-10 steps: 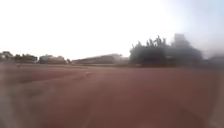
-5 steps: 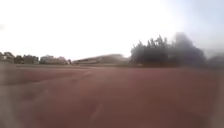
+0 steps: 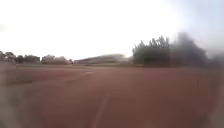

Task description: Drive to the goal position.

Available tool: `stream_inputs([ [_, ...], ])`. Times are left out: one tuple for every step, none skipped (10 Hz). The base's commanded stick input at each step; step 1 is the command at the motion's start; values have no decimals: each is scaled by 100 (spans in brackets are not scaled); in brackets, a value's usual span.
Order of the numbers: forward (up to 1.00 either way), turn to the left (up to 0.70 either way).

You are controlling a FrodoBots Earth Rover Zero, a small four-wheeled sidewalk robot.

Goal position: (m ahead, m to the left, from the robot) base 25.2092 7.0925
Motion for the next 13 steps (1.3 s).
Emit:
stream_inputs([
  [70, -32],
  [70, -32],
  [70, -28],
  [70, -12],
  [70, 0],
  [70, 0],
  [70, 0],
  [70, -1],
  [70, -4],
  [70, -31],
  [70, -31],
  [70, -31],
  [70, -31],
])
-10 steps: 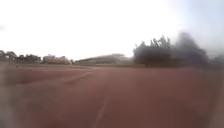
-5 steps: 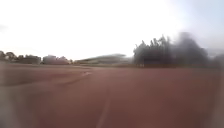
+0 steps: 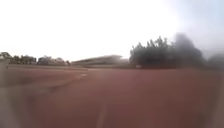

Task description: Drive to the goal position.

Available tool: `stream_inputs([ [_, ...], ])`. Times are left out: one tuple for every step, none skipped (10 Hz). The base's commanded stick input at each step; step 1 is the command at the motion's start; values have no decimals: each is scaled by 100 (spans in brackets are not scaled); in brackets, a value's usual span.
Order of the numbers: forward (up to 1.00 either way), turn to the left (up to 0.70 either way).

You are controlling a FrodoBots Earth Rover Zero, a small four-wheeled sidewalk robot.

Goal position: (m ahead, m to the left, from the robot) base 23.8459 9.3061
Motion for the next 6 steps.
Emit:
stream_inputs([
  [70, -31],
  [70, -31],
  [70, -24],
  [70, -4],
  [70, 0],
  [70, 0],
])
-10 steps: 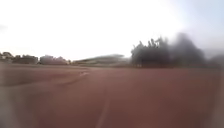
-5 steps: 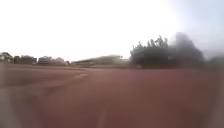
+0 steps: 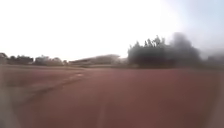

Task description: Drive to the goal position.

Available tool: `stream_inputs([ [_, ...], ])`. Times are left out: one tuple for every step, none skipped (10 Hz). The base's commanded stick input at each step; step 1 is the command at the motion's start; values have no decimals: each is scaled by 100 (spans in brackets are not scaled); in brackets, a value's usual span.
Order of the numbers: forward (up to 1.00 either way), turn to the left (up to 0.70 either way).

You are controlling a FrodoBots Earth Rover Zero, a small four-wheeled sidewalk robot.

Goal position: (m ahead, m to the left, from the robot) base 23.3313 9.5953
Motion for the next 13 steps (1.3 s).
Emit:
stream_inputs([
  [70, 0],
  [70, 0],
  [70, 0],
  [70, 0],
  [70, 0],
  [70, 0],
  [70, 0],
  [70, 0],
  [70, 0],
  [70, 0],
  [70, 0],
  [70, 0],
  [70, 0],
])
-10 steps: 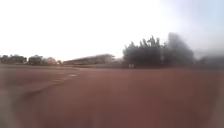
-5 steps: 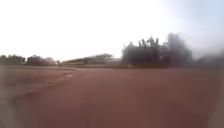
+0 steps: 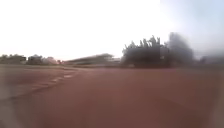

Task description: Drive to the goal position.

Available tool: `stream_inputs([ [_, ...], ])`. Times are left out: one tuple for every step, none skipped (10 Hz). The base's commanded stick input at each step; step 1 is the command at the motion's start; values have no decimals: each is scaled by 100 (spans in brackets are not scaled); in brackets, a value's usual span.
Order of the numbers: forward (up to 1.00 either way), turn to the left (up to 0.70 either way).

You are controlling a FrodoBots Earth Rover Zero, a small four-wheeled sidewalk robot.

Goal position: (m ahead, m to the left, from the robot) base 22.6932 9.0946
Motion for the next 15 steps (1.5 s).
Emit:
stream_inputs([
  [70, 0],
  [70, 0],
  [70, 0],
  [70, 0],
  [70, 0],
  [70, 0],
  [70, 0],
  [70, 0],
  [70, 0],
  [70, 0],
  [70, 0],
  [70, 0],
  [70, 0],
  [70, 0],
  [70, 0],
])
